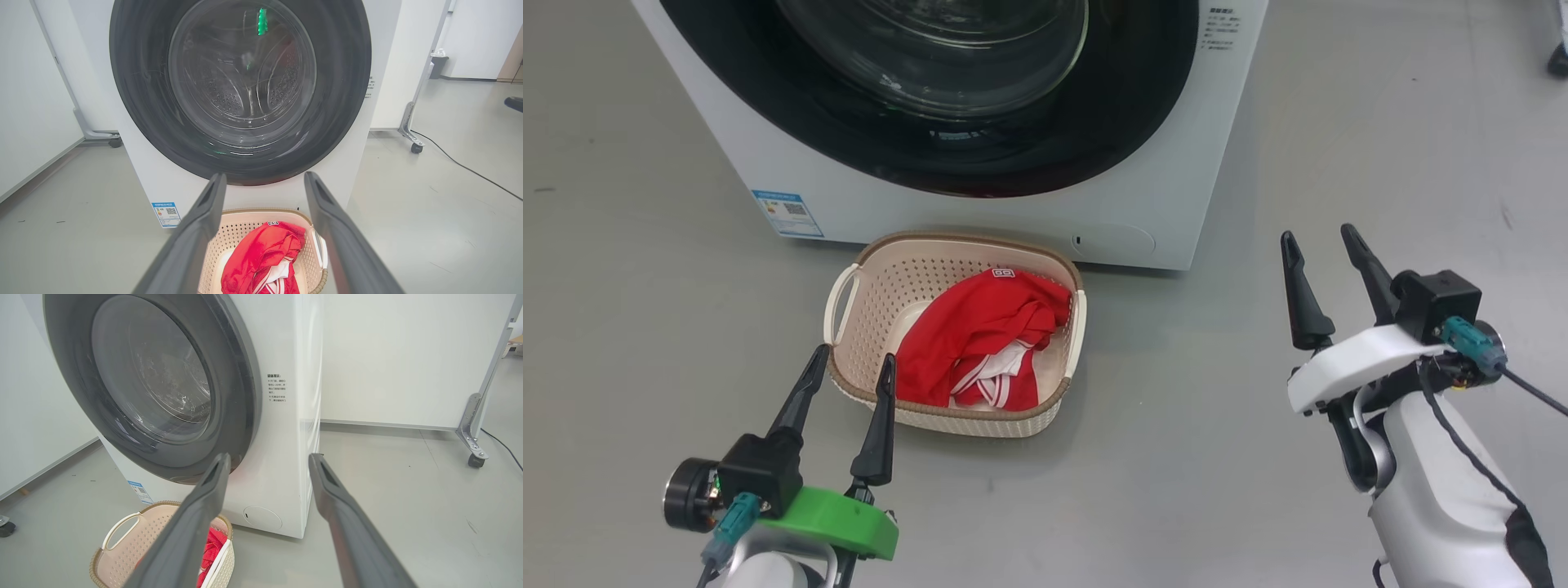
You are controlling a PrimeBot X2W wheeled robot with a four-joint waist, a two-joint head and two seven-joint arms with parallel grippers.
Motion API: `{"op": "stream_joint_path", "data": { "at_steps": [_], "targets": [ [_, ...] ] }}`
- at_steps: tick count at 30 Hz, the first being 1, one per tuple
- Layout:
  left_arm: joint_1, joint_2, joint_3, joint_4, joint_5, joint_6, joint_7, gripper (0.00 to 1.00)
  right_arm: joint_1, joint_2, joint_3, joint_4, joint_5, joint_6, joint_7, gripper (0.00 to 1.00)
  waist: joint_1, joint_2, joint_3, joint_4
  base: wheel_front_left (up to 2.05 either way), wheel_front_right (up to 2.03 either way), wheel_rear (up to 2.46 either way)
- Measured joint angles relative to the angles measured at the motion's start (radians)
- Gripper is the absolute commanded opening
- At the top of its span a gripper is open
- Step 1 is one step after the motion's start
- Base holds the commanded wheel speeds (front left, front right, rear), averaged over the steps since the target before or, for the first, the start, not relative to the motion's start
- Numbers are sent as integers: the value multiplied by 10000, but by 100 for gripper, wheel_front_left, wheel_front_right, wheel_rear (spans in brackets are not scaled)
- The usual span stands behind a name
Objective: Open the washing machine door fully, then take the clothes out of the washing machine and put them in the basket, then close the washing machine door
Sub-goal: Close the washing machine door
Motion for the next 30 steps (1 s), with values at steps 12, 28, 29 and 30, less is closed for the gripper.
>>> {"op": "stream_joint_path", "data": {
  "at_steps": [12, 28, 29, 30],
  "targets": [
    [636, 75, 19, 328, -8, 13, 2, 100, 2034, 245, -355, -1147, -48, -349, 0, 100, -1, 0, -867, -766, 0, 0, 0],
    [1142, 165, -63, 357, -25, 100, 148, 100, 3951, 428, -518, -2242, -238, -610, 0, 100, -1, 0, -1717, -1511, 0, 0, 0],
    [1162, 167, -63, 343, -25, 100, 151, 100, 4033, 433, -520, -2288, -238, -610, 0, 100, -1, 0, -1739, -1530, 0, 0, 0],
    [1174, 167, -63, 336, -25, 100, 194, 100, 4107, 439, -520, -2347, -238, -612, 0, 100, -1, 0, -1752, -1544, 0, 0, 0]
  ]
}}
